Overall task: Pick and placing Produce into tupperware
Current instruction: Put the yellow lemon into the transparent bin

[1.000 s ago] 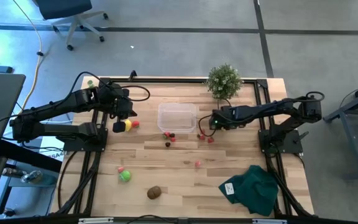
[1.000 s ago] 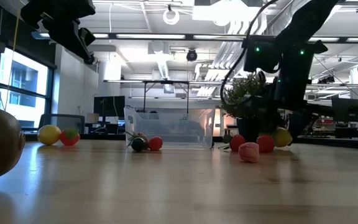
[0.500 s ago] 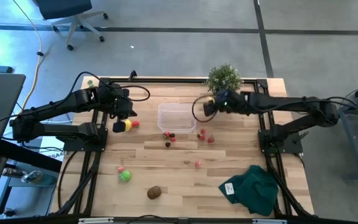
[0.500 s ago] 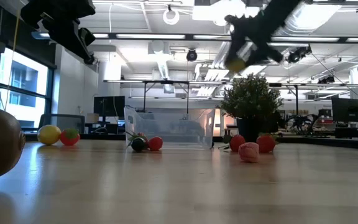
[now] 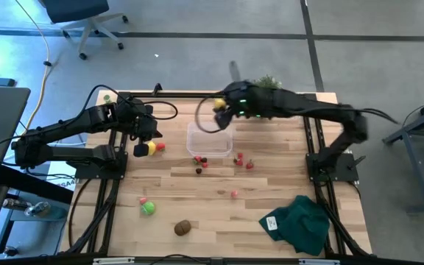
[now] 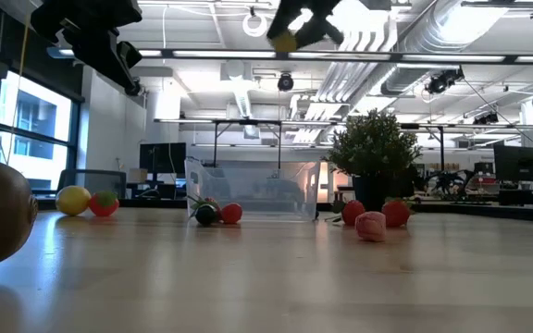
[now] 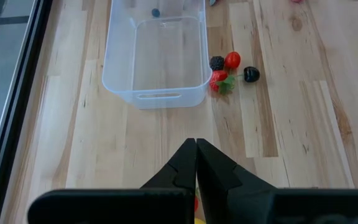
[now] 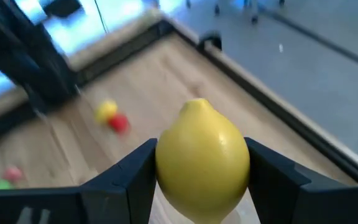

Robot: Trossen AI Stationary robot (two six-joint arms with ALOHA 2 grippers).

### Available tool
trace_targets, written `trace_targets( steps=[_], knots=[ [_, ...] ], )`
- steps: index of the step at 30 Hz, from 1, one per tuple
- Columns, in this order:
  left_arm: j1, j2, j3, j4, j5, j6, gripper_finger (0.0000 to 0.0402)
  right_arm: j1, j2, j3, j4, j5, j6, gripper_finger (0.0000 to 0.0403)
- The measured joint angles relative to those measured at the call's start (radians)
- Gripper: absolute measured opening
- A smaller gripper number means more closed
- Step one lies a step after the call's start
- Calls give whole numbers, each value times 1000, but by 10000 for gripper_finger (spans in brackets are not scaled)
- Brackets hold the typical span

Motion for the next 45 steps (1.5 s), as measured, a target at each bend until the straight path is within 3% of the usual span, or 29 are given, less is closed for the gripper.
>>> trace_targets(
  steps=[9,19,38,45],
  knots=[
    [0,0,0,0,0,0,3,-26,366,221,-272,-91,-44,195],
    [0,0,0,0,0,0,3,-32,559,237,-298,-186,-61,195],
    [0,0,0,0,0,0,3,-42,638,238,-277,-240,-69,195],
    [0,0,0,0,0,0,3,-47,645,238,-286,-253,-67,216]
  ],
)
